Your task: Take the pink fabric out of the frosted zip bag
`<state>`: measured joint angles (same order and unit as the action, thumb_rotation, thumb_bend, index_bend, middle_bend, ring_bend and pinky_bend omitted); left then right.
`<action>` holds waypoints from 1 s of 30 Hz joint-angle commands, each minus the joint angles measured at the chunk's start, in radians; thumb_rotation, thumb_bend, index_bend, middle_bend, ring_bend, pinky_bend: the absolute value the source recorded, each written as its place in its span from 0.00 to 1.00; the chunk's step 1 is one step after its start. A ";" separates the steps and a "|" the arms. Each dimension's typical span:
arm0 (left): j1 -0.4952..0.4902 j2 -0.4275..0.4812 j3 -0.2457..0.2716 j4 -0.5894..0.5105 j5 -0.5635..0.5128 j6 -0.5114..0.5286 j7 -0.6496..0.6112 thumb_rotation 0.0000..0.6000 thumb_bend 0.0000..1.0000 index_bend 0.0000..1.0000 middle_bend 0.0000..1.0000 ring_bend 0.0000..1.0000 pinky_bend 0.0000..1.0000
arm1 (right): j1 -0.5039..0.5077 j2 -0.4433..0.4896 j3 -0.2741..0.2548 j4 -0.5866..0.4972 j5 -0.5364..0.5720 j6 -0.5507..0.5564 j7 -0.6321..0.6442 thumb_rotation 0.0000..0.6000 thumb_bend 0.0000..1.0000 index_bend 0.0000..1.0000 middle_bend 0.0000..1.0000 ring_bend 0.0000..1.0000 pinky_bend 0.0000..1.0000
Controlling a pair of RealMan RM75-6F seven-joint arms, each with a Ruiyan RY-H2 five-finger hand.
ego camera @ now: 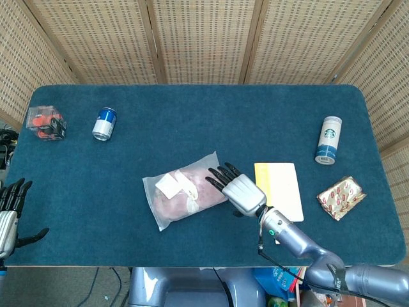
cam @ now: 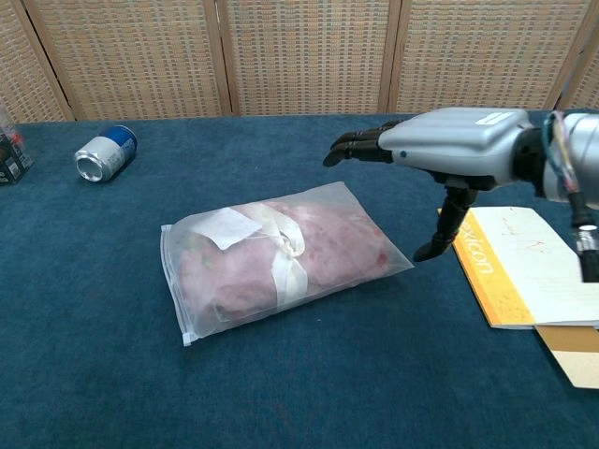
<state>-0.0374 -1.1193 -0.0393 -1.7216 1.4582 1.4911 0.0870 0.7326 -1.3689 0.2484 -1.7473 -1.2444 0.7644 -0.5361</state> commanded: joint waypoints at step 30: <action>-0.028 -0.009 -0.011 0.006 -0.068 -0.056 0.019 1.00 0.13 0.00 0.00 0.00 0.00 | 0.383 -0.352 -0.068 0.280 0.647 0.137 -0.321 1.00 0.00 0.00 0.00 0.00 0.00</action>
<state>-0.0655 -1.1281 -0.0508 -1.7163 1.3904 1.4352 0.1059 1.1191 -1.7059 0.1812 -1.4881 -0.5718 0.9107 -0.8918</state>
